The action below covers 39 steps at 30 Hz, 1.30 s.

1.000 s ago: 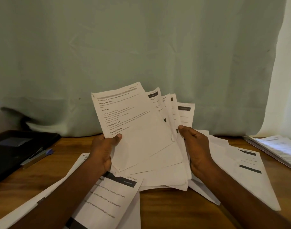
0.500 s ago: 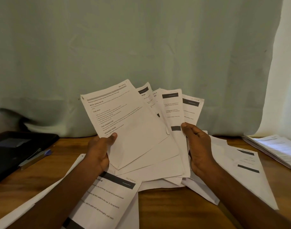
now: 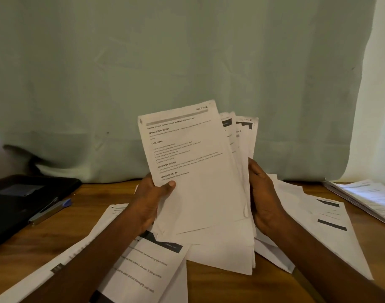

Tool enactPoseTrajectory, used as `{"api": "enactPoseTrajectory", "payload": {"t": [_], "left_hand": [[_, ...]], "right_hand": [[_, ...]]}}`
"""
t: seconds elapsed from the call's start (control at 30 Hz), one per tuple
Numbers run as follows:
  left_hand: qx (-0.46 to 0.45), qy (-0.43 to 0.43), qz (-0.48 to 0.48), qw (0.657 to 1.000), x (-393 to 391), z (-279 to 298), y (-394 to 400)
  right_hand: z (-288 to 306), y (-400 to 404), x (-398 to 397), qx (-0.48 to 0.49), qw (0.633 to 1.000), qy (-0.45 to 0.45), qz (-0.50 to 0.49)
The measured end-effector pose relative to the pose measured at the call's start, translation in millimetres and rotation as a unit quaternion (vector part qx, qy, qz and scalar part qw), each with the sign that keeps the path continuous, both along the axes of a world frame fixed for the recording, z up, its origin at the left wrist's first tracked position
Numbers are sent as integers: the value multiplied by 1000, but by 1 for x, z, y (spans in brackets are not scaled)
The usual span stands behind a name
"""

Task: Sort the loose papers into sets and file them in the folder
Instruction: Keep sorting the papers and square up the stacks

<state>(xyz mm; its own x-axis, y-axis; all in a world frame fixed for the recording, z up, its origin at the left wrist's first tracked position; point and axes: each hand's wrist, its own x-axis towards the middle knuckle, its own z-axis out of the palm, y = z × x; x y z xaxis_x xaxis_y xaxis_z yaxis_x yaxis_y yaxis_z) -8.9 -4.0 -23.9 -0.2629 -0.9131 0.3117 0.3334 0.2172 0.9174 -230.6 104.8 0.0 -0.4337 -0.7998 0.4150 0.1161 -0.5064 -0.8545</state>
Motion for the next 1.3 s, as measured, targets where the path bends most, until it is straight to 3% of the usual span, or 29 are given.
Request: {"api": "enactPoseTrajectory", "payload": {"t": [0.2, 0.33, 0.4, 0.47, 0.57, 0.7, 0.77, 0.83, 0.93, 1.03, 1.13, 1.2, 1.3], "left_hand": [[13, 32, 80, 996, -6, 8, 6], [-7, 11, 105, 994, -9, 4, 7], [-13, -1, 100, 995, -10, 2, 8], [-9, 5, 81, 997, -10, 2, 9], [-51, -74, 85, 992, -11, 8, 16], [-165, -325, 135, 921, -12, 6, 23], [-171, -511, 130, 832, -9, 4, 27], [-152, -611, 153, 762, -5, 7, 33], [-194, -614, 202, 738, 3, 22, 41], [-242, -654, 169, 697, 14, 37, 53], [-201, -751, 76, 624, 23, 29, 80], [-180, -789, 69, 584, 26, 4, 94], [-218, -750, 137, 610, 25, -24, 97]], "right_hand": [[3, -6, -5, -38, 999, -23, 6], [1, -5, -8, 28, 998, 4, 51], [-5, -5, -10, 54, 998, 32, 24], [-10, -6, -14, 54, 998, 3, 14], [-8, -7, -19, 11, 999, -49, -14], [0, -7, -29, -41, 996, -70, -38], [0, -6, -34, -45, 995, -79, -51], [-2, -7, -41, -45, 993, -89, -60], [-4, -7, -50, -39, 992, -101, -67], [-9, -9, -57, -26, 991, -107, -72], [-12, -12, -59, -19, 992, -101, -72], [-14, -14, -58, -7, 993, -95, -64], [-18, -16, -52, 9, 995, -88, -41]]}}
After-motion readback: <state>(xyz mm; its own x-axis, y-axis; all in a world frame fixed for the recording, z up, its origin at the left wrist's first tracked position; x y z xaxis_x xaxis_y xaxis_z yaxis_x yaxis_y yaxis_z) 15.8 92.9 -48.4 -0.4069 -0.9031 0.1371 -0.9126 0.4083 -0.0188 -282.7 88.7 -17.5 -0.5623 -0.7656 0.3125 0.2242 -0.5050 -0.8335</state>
